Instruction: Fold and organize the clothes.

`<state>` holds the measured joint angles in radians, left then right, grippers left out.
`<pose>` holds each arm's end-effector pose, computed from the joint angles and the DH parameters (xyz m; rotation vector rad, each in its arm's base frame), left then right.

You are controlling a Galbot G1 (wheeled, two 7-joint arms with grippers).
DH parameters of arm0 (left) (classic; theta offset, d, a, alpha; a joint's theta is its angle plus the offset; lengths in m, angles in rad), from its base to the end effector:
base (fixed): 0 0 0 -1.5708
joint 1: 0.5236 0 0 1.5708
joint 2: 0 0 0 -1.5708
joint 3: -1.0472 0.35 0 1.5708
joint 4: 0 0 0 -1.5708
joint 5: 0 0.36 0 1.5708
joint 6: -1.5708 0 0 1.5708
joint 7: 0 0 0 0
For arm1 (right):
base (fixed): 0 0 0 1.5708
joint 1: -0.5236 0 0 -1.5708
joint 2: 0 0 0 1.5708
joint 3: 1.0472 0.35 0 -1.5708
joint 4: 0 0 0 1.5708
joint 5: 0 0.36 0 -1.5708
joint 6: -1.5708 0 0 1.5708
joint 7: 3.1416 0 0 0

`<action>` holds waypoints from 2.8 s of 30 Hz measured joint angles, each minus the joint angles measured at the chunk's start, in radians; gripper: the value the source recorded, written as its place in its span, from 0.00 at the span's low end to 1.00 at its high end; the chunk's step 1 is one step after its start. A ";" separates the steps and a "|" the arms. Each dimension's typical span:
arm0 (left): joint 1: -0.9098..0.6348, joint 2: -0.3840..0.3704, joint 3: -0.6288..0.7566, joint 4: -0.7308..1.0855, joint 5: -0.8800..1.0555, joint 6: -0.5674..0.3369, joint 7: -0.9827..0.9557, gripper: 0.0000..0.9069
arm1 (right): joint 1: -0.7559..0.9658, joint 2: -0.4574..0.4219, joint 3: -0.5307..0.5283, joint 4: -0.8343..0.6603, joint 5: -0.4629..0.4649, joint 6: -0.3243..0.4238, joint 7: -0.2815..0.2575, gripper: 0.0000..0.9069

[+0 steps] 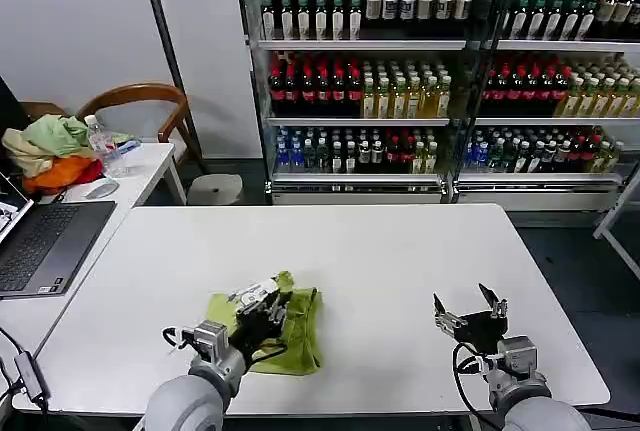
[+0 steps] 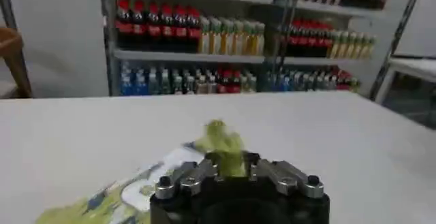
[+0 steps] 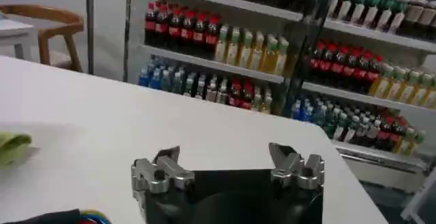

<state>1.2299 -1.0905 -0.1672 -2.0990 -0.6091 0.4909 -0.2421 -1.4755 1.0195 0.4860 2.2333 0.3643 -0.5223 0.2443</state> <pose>0.2503 -0.0183 -0.2492 -0.4977 -2.7016 0.1119 0.2102 -0.0583 -0.2225 0.1042 -2.7875 0.3151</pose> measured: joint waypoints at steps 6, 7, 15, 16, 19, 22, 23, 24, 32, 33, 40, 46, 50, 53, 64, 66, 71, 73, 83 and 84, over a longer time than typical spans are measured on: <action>0.012 -0.002 -0.018 -0.004 -0.021 -0.071 0.019 1.00 | 0.011 -0.003 -0.006 -0.006 0.000 0.001 -0.002 1.00; 0.019 0.004 -0.029 -0.012 -0.023 -0.078 0.019 1.00 | 0.014 -0.003 -0.007 -0.007 0.001 0.002 -0.003 1.00; 0.091 0.070 -0.148 0.001 0.006 -0.104 -0.011 1.00 | 0.030 -0.004 -0.007 -0.011 0.004 0.011 -0.007 1.00; 0.102 0.073 -0.159 0.009 0.013 -0.100 -0.018 1.00 | 0.031 -0.004 -0.005 -0.011 0.004 0.012 -0.008 1.00; 0.132 0.078 -0.183 0.038 0.030 -0.082 -0.034 1.00 | 0.029 -0.005 0.000 -0.011 0.005 0.015 -0.008 1.00; 0.148 0.078 -0.198 0.066 0.046 -0.071 -0.043 1.00 | 0.027 -0.003 0.005 -0.012 0.004 0.018 -0.008 1.00; 0.150 0.077 -0.202 0.076 0.052 -0.070 -0.043 1.00 | 0.026 -0.002 0.006 -0.012 0.004 0.019 -0.008 1.00; 0.153 0.075 -0.207 0.086 0.056 -0.067 -0.045 1.00 | 0.025 -0.001 0.008 -0.012 0.004 0.019 -0.008 1.00; 0.166 0.069 -0.219 0.136 0.061 -0.055 -0.049 0.04 | 0.025 0.006 0.010 -0.012 0.003 0.020 -0.008 1.00; 0.166 0.068 -0.219 0.143 0.061 -0.054 -0.048 0.04 | 0.025 0.006 0.009 -0.012 0.002 0.020 -0.008 1.00; 0.174 0.065 -0.220 0.164 0.048 -0.061 -0.049 0.04 | 0.030 0.010 0.009 -0.015 0.002 0.020 -0.007 1.00; 0.185 0.052 -0.211 0.162 0.028 -0.075 -0.044 0.04 | 0.033 0.011 0.001 -0.016 0.001 0.020 -0.006 1.00; 0.190 0.043 -0.205 0.167 0.028 -0.085 -0.036 0.04 | 0.030 0.011 -0.001 -0.016 0.000 0.019 -0.006 1.00; 0.189 0.038 -0.200 0.175 0.029 -0.096 -0.027 0.03 | 0.030 0.011 -0.004 -0.016 -0.001 0.019 -0.006 1.00; 0.165 0.087 -0.295 0.122 -0.047 -0.052 0.007 0.02 | 0.033 0.007 -0.003 -0.017 -0.004 0.022 -0.006 1.00; 0.169 0.111 -0.338 0.098 -0.079 -0.028 0.013 0.02 | 0.035 0.011 -0.005 -0.020 -0.004 0.024 -0.006 1.00; 0.200 0.182 -0.458 0.068 -0.154 0.014 0.014 0.03 | 0.045 0.010 -0.013 -0.023 -0.002 0.027 -0.009 1.00; 0.221 0.217 -0.515 0.060 -0.182 0.027 0.017 0.03 | 0.051 0.011 -0.018 -0.024 0.000 0.028 -0.009 1.00; 0.308 0.387 -0.760 -0.027 -0.286 0.065 -0.001 0.03 | 0.084 0.029 -0.040 -0.024 0.003 0.024 -0.012 1.00; 0.303 0.384 -0.761 -0.050 -0.280 0.066 -0.008 0.03 | 0.085 0.032 -0.040 -0.024 0.001 0.023 -0.012 1.00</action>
<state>1.5329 -0.7064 -0.9287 -2.1493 -0.8888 0.5571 -0.2500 -1.3900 1.0510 0.4460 2.2094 0.3655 -0.4993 0.2324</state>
